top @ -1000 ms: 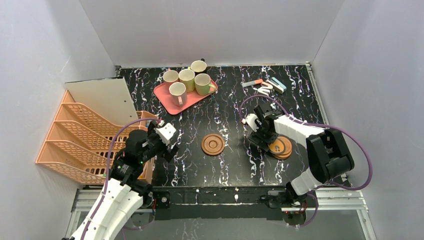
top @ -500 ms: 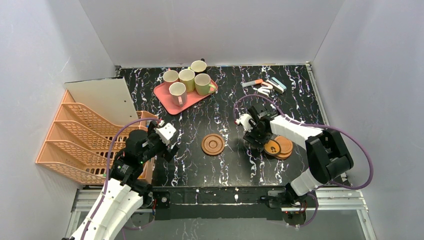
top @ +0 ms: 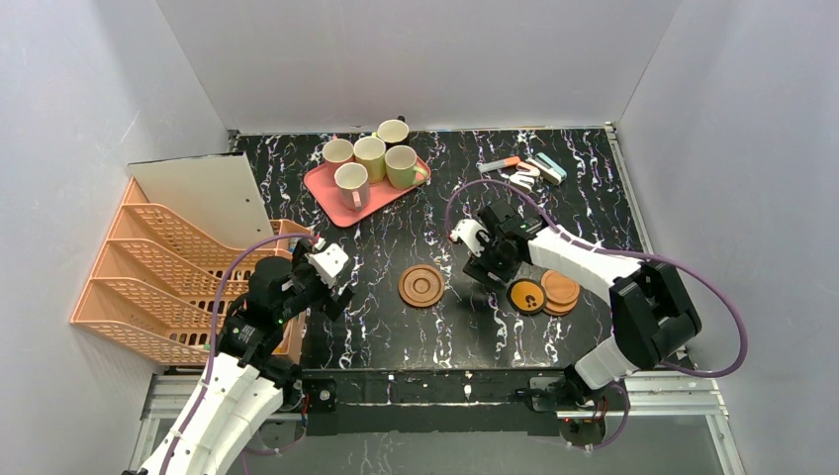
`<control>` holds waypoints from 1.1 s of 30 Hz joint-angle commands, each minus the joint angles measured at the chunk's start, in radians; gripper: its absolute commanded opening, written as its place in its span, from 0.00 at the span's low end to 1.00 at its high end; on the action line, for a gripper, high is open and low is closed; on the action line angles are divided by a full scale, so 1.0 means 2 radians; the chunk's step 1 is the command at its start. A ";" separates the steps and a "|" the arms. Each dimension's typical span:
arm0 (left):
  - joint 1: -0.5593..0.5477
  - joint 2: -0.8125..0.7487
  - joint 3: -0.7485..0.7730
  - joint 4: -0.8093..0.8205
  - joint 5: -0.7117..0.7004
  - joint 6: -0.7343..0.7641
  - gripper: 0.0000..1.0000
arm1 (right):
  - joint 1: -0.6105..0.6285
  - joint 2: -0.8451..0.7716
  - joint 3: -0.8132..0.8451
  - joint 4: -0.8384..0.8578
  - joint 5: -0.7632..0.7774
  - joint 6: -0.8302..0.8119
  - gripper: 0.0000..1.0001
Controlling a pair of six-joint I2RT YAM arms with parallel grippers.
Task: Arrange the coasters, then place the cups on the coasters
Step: Move the coaster to the center of the board.
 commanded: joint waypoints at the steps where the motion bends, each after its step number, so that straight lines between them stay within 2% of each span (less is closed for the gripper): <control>1: 0.003 0.002 -0.002 -0.006 0.009 0.003 0.98 | 0.001 -0.035 0.002 -0.008 0.014 -0.003 0.83; 7: 0.003 0.004 -0.002 -0.007 0.009 0.003 0.98 | 0.001 -0.074 -0.033 -0.030 0.070 -0.030 0.91; 13: 0.003 0.004 -0.002 -0.006 0.008 0.004 0.98 | 0.001 -0.119 -0.049 -0.093 0.067 -0.054 0.99; 17: 0.003 0.004 -0.002 -0.006 0.009 0.004 0.98 | 0.000 -0.130 -0.064 -0.104 0.072 -0.062 0.99; 24: 0.003 0.005 -0.002 -0.006 0.008 0.004 0.98 | 0.000 -0.103 -0.091 -0.096 0.074 -0.067 0.99; 33: 0.003 0.005 -0.002 -0.006 0.009 0.004 0.98 | -0.006 -0.045 -0.101 -0.011 0.115 -0.073 0.99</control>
